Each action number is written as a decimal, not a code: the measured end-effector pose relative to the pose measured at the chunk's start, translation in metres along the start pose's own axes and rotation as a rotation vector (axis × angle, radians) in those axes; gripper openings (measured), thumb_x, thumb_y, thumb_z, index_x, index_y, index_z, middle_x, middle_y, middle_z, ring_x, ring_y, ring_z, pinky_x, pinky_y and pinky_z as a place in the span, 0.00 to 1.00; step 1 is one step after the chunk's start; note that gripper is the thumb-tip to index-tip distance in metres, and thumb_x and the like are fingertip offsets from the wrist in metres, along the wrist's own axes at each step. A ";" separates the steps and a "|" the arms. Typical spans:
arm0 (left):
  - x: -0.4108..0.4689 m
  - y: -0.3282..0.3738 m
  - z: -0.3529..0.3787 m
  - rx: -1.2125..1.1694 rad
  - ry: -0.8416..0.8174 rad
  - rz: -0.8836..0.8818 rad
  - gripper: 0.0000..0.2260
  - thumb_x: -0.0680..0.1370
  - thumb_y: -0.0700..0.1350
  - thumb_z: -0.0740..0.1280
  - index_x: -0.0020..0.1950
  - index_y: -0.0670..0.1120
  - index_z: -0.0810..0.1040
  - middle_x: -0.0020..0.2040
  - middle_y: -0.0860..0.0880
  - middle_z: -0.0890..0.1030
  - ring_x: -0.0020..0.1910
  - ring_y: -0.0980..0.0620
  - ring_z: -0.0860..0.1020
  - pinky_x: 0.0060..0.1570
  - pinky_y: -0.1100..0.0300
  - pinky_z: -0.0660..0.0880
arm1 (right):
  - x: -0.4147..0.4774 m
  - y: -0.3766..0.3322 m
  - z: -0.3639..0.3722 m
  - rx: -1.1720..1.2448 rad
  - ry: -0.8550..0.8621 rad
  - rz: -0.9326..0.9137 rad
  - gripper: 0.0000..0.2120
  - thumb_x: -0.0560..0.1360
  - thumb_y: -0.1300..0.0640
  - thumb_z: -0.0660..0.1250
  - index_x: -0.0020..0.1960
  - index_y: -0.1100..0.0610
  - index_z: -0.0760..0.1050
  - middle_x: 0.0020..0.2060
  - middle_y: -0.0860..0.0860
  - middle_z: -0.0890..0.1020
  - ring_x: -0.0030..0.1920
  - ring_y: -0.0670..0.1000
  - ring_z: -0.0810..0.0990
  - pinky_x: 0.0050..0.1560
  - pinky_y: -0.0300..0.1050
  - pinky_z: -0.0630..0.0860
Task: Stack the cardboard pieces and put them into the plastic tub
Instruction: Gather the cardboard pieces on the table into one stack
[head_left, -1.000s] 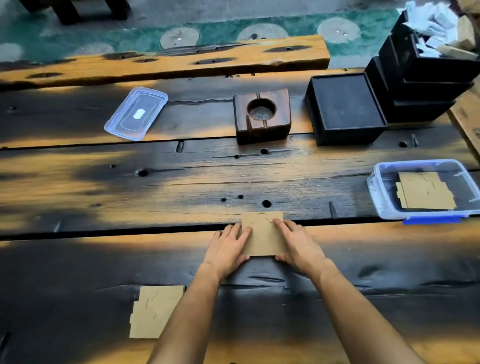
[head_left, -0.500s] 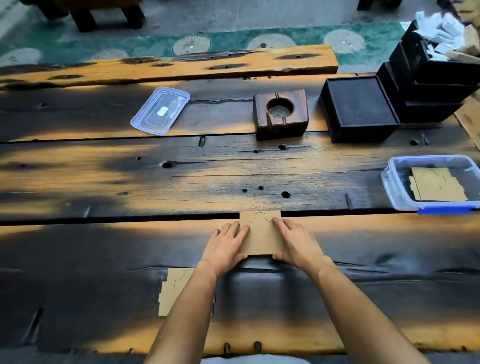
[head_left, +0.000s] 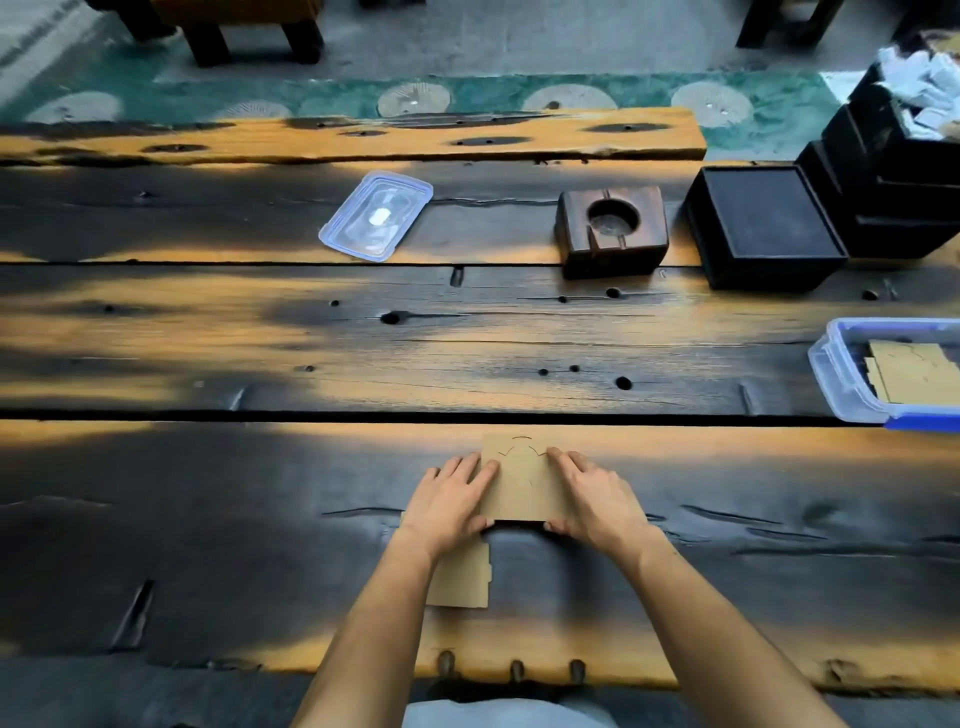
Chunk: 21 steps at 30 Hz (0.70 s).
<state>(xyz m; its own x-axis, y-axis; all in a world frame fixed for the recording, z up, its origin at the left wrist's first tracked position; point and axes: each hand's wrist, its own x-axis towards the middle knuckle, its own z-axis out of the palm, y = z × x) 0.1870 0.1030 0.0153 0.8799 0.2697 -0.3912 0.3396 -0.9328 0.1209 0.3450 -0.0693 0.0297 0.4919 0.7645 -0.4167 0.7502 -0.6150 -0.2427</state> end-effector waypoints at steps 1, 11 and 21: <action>-0.005 -0.006 0.000 -0.002 0.000 -0.001 0.36 0.81 0.59 0.66 0.83 0.50 0.54 0.82 0.45 0.60 0.79 0.44 0.61 0.72 0.49 0.65 | 0.000 -0.007 0.000 0.003 0.004 -0.002 0.50 0.68 0.39 0.77 0.81 0.51 0.55 0.76 0.52 0.70 0.65 0.61 0.79 0.60 0.53 0.78; -0.048 -0.064 0.007 -0.014 0.006 -0.021 0.36 0.81 0.59 0.66 0.83 0.50 0.55 0.81 0.46 0.62 0.77 0.44 0.64 0.71 0.48 0.66 | 0.003 -0.073 0.018 -0.002 -0.003 -0.033 0.48 0.69 0.38 0.76 0.80 0.51 0.57 0.73 0.52 0.72 0.62 0.62 0.80 0.58 0.53 0.79; -0.090 -0.095 0.041 -0.059 -0.033 -0.019 0.36 0.80 0.60 0.67 0.82 0.50 0.56 0.81 0.48 0.62 0.76 0.45 0.64 0.69 0.49 0.66 | -0.010 -0.113 0.051 0.017 -0.066 -0.044 0.47 0.70 0.38 0.75 0.81 0.51 0.56 0.76 0.52 0.71 0.67 0.60 0.78 0.64 0.51 0.75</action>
<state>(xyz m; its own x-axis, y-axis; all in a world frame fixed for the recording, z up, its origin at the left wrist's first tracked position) 0.0622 0.1577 0.0019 0.8622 0.2782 -0.4234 0.3758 -0.9117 0.1662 0.2325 -0.0172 0.0171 0.4279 0.7768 -0.4620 0.7626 -0.5847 -0.2767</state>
